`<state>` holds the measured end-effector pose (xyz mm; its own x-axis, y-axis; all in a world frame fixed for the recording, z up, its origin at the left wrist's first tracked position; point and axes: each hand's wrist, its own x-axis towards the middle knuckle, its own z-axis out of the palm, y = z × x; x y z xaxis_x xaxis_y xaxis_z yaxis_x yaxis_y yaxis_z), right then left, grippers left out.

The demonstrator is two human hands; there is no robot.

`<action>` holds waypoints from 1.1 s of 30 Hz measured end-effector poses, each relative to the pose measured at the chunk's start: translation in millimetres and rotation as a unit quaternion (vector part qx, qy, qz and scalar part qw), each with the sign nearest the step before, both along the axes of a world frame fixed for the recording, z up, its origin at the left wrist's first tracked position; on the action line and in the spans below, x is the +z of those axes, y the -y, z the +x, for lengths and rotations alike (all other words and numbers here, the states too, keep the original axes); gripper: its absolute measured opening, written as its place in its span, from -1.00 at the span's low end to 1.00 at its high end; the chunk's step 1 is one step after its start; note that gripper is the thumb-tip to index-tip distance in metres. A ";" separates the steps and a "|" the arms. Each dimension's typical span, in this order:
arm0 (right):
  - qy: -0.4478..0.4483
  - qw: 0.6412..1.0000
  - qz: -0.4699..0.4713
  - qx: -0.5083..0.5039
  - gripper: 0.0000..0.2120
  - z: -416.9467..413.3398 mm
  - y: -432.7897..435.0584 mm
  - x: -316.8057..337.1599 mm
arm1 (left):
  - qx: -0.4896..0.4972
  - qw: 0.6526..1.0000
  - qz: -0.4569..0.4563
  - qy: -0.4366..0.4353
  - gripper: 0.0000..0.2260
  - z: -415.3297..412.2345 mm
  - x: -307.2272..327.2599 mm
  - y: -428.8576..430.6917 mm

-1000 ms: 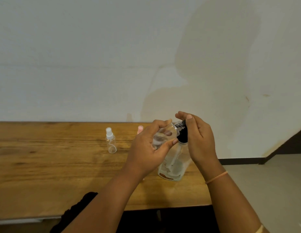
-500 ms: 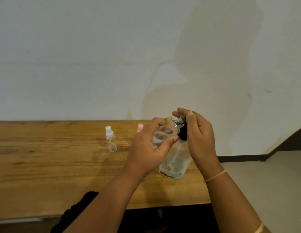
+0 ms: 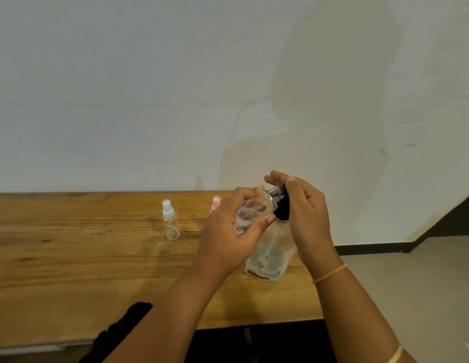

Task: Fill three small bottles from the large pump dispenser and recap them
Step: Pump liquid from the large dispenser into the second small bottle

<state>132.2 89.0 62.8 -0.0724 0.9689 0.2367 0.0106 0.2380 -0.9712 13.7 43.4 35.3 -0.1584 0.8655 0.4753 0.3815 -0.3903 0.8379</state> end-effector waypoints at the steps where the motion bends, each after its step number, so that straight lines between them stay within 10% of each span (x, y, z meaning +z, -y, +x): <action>1: 0.002 1.000 0.003 0.002 -0.71 0.8 0.5 0.9 | -0.003 1.000 0.001 0.001 -0.69 0.3 0.0 -0.1; 33: 0.033 0.999 0.041 -0.004 -0.73 2.1 0.1 -3.6 | 0.004 1.000 -0.001 -0.005 -0.64 -1.8 0.0 0.4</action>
<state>134.3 89.0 59.2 -0.0824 0.9471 0.3103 0.0765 0.3165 -0.9455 12.0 43.0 35.3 -0.1604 0.8656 0.4744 0.3934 -0.3847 0.8350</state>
